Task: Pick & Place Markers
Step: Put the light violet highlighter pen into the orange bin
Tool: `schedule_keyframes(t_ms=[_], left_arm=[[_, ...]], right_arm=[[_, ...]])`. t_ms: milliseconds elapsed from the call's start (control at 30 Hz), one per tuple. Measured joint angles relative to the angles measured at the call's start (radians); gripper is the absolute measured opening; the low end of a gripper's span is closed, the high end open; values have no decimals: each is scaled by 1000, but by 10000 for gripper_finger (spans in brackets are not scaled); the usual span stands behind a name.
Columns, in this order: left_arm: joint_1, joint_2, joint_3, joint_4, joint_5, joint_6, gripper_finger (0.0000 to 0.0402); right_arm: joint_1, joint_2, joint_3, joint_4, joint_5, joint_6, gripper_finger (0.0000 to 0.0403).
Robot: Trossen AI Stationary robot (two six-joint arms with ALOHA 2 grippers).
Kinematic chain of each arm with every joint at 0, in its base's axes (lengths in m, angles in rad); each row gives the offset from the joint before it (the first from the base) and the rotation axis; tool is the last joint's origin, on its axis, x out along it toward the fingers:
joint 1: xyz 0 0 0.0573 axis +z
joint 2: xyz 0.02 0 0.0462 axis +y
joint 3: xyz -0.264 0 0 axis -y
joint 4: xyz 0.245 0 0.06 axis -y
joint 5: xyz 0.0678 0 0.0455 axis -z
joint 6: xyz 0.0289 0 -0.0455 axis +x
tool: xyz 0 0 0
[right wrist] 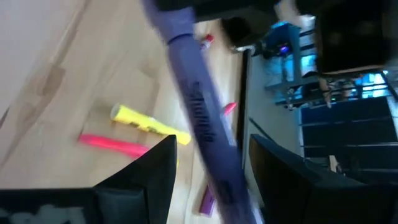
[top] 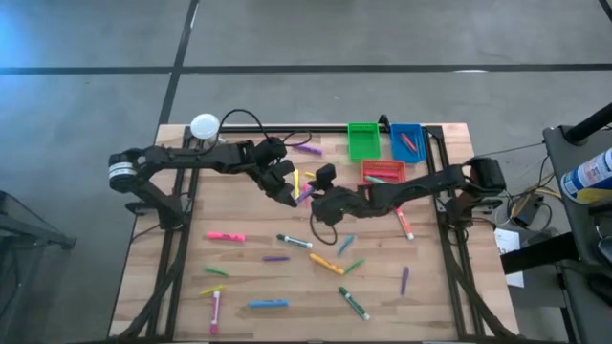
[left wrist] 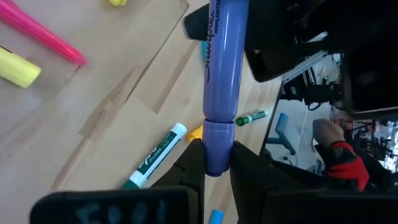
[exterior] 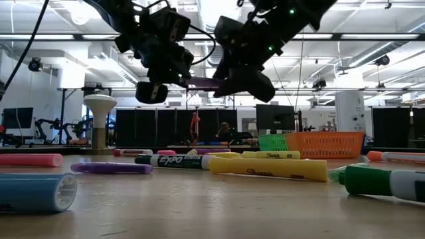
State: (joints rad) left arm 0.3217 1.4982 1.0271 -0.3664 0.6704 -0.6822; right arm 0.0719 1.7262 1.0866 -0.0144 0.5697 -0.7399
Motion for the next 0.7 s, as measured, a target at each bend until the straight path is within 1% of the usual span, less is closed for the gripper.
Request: schedule_keyframes(t_ms=[167, 467, 567, 700], left_arm=[[4, 0, 0, -2, 0, 0, 46], [5, 0, 0, -6, 0, 23, 47], [8, -2, 0, -4, -10, 30, 61], [17, -24, 1, -1, -43, 69, 97]], right_arm=[[-3, 48, 65, -83, 1, 25, 172], [-5, 45, 74, -94, -2, 59, 93], [-4, 33, 71, -119, -8, 73, 70], [-7, 1, 69, -156, -9, 128, 61]])
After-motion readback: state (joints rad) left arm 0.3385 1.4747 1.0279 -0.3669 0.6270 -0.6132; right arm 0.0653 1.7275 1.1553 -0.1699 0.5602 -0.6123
